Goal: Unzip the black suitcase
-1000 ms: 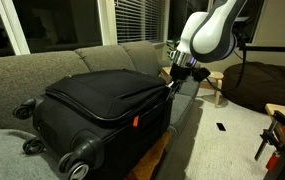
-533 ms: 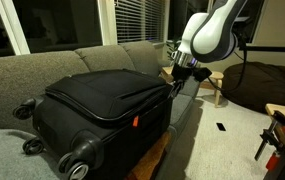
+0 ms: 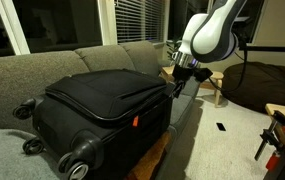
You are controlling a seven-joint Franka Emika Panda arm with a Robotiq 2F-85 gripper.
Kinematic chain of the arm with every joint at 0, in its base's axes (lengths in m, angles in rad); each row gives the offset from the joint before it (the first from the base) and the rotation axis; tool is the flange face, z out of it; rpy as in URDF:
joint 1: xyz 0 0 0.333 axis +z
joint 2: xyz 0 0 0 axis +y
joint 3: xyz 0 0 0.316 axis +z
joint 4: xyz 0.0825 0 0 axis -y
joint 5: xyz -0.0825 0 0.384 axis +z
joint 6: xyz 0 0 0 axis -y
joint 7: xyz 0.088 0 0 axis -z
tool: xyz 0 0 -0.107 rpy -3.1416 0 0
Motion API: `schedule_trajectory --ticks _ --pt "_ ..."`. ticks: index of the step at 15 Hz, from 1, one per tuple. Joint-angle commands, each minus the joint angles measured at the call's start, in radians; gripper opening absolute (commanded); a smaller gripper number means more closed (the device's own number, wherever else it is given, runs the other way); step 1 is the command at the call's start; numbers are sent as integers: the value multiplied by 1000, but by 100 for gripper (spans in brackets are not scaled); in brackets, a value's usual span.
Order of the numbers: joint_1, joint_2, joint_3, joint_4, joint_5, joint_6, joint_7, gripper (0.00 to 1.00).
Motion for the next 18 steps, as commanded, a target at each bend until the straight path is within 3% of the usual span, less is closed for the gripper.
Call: schedule_trajectory --ticks 1,10,11,18 --pt "6 -28 1 -30 33 -16 -28 100" --pt "-23 -74 1 -100 55 -19 -36 100" --pt "11 -11 -14 -42 53 -1 -22 100" --pt "11 -13 -2 -30 54 4 -31 100"
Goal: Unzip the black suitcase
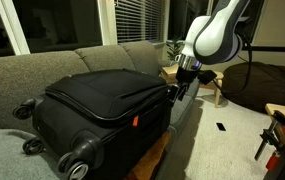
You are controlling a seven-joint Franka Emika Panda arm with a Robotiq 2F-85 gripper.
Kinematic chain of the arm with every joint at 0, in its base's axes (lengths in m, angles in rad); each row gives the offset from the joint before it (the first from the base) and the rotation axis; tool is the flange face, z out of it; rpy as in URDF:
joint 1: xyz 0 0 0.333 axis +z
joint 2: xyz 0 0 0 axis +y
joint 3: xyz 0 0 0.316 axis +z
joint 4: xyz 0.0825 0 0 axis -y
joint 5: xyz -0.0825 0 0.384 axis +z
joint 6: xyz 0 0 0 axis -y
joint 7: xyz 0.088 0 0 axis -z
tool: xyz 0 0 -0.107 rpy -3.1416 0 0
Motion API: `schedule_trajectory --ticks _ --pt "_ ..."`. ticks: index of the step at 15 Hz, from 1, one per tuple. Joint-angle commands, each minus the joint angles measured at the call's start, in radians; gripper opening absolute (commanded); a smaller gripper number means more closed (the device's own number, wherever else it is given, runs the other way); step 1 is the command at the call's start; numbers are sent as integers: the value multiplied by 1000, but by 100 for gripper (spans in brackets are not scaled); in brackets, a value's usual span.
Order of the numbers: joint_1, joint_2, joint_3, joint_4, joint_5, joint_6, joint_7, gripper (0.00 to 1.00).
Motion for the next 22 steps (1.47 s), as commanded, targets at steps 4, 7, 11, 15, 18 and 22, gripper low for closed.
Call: schedule_trajectory --ticks 4,7,11,15,18,22 --pt "-10 -26 14 -10 28 8 -26 100" --pt "-20 -37 19 -28 35 19 -25 100" --pt "-61 -47 58 -55 47 69 -26 100" --pt "-75 -62 71 -80 31 78 -7 100" --pt "-70 -70 65 -89 28 70 -1 100" --pt "-70 -85 62 -106 29 69 2 100"
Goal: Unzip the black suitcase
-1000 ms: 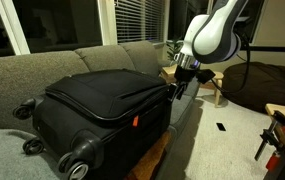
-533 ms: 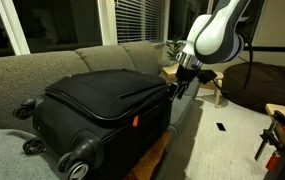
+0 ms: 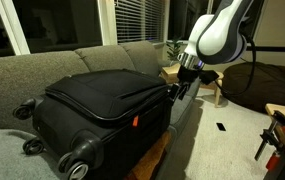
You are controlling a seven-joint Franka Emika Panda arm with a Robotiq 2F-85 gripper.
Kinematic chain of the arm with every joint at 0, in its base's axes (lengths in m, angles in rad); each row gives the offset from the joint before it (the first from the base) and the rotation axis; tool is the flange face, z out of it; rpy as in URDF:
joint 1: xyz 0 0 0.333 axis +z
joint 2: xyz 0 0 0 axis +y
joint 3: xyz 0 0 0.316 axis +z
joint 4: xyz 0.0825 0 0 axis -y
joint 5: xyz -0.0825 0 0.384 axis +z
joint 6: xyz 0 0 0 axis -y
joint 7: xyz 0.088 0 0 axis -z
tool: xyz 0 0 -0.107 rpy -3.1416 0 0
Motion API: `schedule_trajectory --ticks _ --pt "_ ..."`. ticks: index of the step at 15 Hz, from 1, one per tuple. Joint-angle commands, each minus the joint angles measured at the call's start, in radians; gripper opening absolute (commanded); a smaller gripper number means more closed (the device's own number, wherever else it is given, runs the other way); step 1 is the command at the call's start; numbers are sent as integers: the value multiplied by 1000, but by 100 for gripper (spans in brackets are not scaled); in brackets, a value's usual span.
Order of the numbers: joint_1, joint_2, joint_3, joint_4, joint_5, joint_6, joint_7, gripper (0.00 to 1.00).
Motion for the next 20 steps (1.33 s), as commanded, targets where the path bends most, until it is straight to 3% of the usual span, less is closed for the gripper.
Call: schedule_trajectory --ticks 1,5,20 --pt "-25 -76 16 -72 9 8 2 100" --pt "-59 -102 50 -94 16 26 0 100" --pt "-307 -90 307 -119 -12 105 -12 100"
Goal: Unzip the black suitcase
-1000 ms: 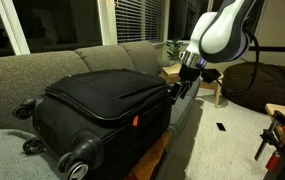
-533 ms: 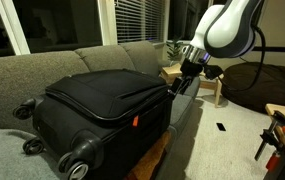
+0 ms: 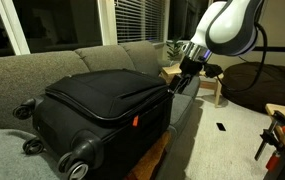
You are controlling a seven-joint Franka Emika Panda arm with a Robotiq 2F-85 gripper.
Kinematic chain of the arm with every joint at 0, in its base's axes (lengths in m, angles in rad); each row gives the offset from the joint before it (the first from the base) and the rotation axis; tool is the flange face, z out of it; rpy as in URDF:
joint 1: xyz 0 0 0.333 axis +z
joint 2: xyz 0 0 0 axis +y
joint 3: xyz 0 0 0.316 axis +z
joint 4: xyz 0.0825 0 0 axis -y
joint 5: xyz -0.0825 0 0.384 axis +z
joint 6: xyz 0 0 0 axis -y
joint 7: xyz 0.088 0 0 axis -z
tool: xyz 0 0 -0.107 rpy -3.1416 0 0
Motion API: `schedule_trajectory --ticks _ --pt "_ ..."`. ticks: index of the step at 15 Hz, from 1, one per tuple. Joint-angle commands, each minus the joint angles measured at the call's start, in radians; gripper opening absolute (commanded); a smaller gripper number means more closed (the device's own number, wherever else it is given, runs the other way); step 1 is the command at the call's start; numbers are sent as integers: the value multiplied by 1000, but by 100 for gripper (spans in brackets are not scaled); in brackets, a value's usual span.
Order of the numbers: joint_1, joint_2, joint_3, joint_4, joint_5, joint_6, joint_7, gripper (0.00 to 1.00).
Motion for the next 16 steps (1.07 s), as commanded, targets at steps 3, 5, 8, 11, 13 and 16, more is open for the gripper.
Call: schedule_trajectory --ticks 3,5,8,11,13,16 --pt "-88 -2 74 -22 -10 19 -12 100" --pt "-96 3 82 -19 -11 16 -13 100" --pt "-97 8 85 -14 -16 13 -19 100" --pt "-88 10 75 -12 -33 14 -40 100" --pt "-74 10 55 -11 -44 15 -58 100" --pt "-75 20 42 -7 -52 16 -88 100"
